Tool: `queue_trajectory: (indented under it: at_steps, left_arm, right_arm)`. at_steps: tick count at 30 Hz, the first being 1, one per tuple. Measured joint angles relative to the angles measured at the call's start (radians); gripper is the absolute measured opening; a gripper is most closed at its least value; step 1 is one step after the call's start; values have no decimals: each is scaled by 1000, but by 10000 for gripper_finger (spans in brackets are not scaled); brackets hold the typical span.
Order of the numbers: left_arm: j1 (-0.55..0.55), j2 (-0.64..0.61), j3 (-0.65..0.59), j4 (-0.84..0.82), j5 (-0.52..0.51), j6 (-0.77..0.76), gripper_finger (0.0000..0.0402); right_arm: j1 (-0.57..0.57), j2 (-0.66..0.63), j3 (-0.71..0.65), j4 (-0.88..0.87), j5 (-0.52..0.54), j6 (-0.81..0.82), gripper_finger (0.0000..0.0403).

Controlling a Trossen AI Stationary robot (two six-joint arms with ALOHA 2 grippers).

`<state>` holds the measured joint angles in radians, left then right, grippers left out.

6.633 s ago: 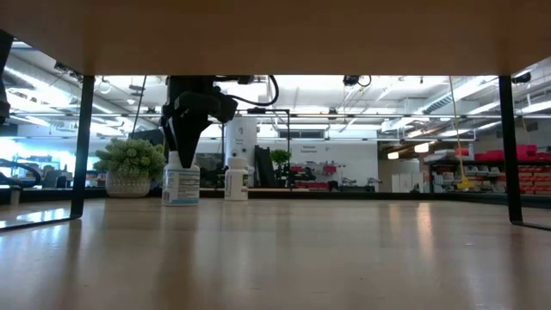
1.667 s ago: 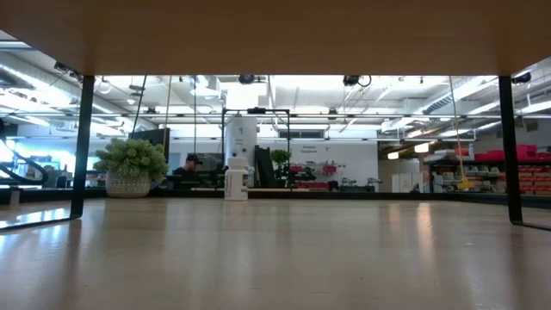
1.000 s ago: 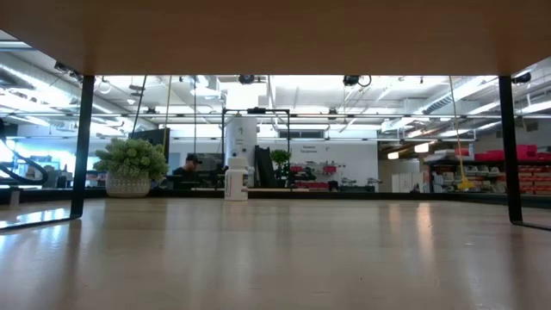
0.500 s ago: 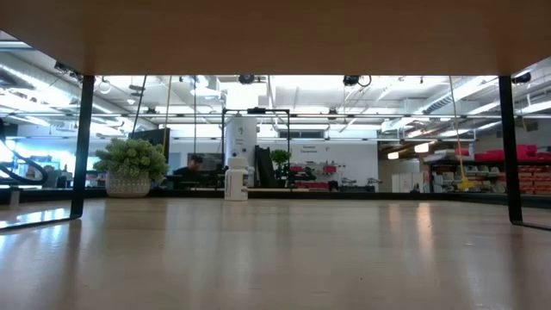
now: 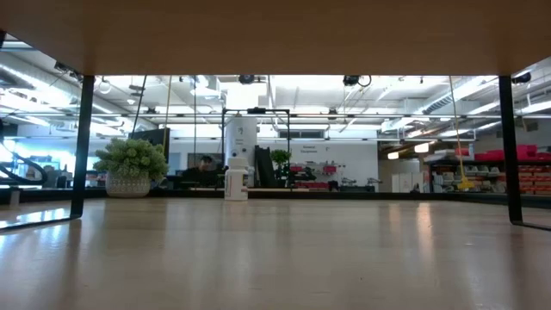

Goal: Pick and place medicine bottles onto shelf by color
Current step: Put the white blue pill bottle on the shelf

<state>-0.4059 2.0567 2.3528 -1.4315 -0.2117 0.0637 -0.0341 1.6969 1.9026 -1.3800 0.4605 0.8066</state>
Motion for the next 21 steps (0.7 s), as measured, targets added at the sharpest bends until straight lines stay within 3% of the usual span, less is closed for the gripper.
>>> queue_trajectory:
  at_steps: [3,10,21]
  left_arm:
    - [31,-1,0,-26,30,-155,199]
    - [81,-2,2,-33,211,-440,182]
    - [74,22,-4,-139,221,-482,148]
  right_arm:
    - [0,0,0,0,-2,-3,275]
    - [0,0,0,3,-2,-12,275]
    - [0,0,0,31,3,-20,275]
